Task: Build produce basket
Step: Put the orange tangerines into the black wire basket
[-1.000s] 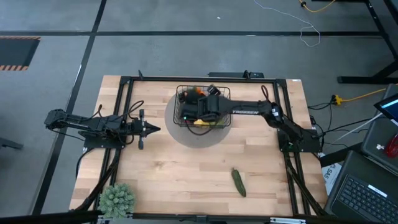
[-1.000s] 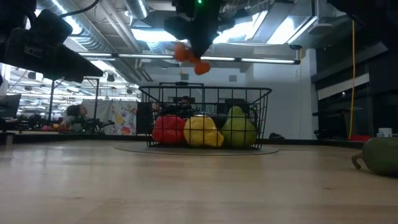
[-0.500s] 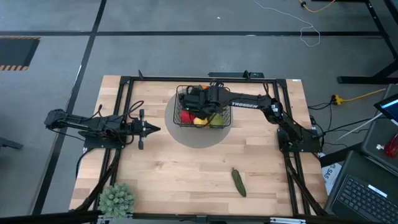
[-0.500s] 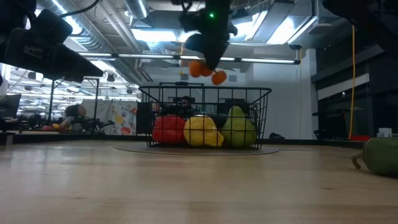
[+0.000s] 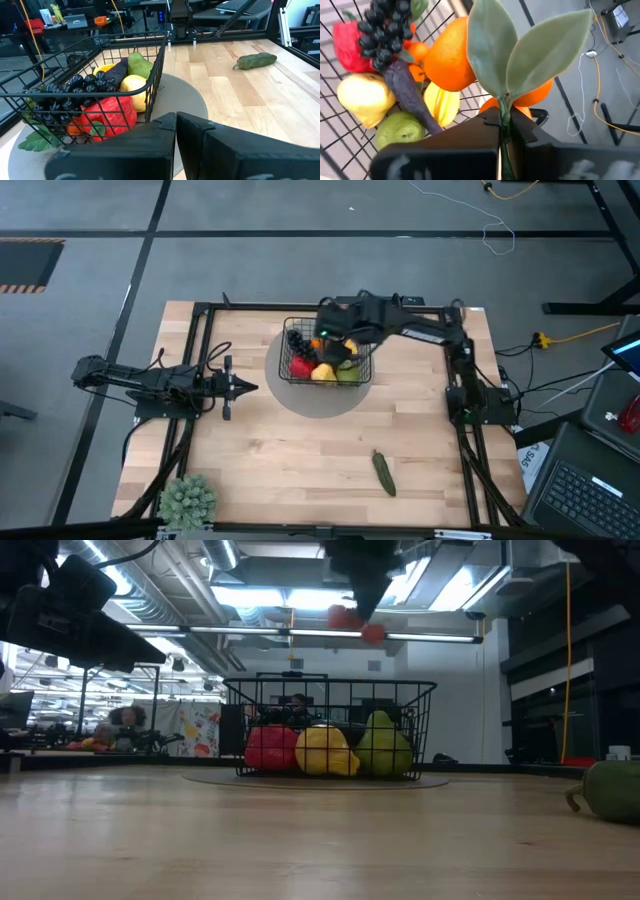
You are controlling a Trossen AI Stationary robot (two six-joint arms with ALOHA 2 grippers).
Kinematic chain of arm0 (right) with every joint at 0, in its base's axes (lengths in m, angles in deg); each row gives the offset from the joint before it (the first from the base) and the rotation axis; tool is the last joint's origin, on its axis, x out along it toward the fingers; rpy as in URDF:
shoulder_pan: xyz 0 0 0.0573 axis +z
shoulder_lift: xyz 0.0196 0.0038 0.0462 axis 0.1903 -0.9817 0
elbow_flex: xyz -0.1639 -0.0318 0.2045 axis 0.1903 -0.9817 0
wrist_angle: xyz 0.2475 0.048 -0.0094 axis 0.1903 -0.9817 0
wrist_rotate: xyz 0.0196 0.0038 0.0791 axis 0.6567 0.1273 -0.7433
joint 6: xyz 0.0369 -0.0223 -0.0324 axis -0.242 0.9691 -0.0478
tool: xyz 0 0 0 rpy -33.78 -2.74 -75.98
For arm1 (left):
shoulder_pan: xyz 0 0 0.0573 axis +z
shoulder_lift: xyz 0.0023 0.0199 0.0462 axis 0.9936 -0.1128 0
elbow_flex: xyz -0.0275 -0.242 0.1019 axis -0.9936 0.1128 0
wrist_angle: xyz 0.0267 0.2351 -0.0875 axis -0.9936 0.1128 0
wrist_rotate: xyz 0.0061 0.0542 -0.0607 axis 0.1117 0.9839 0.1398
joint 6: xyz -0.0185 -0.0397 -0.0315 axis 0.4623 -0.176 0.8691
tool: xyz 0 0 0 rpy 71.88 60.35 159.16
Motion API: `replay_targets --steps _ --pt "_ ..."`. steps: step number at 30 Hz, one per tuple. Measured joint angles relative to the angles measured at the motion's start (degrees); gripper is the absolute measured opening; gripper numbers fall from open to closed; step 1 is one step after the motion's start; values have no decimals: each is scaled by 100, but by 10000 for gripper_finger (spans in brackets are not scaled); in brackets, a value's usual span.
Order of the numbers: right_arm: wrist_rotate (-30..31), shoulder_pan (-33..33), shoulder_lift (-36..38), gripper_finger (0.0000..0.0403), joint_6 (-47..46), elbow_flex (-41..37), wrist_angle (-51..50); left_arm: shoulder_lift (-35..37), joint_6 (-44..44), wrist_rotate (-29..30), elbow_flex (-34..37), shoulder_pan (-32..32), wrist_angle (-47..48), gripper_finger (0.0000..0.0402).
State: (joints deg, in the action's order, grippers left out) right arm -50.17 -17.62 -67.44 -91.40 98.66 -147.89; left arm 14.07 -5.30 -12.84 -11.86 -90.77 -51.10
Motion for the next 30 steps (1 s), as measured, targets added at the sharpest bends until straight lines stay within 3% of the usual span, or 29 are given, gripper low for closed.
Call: replay_targets --steps 6,17,24,30 --pt "-28 2 599 0 -12 0 0 2 3 0 0 0 4 4" --pt "-1217 -281 756 0 696 -26 67 0 50 0 0 -1 9 4" --pt "-2042 -519 742 0 1076 -959 654 2 47 0 0 -2 11 4" --pt "-2103 -547 733 14 1202 -1865 850 0 44 0 0 0 11 4"
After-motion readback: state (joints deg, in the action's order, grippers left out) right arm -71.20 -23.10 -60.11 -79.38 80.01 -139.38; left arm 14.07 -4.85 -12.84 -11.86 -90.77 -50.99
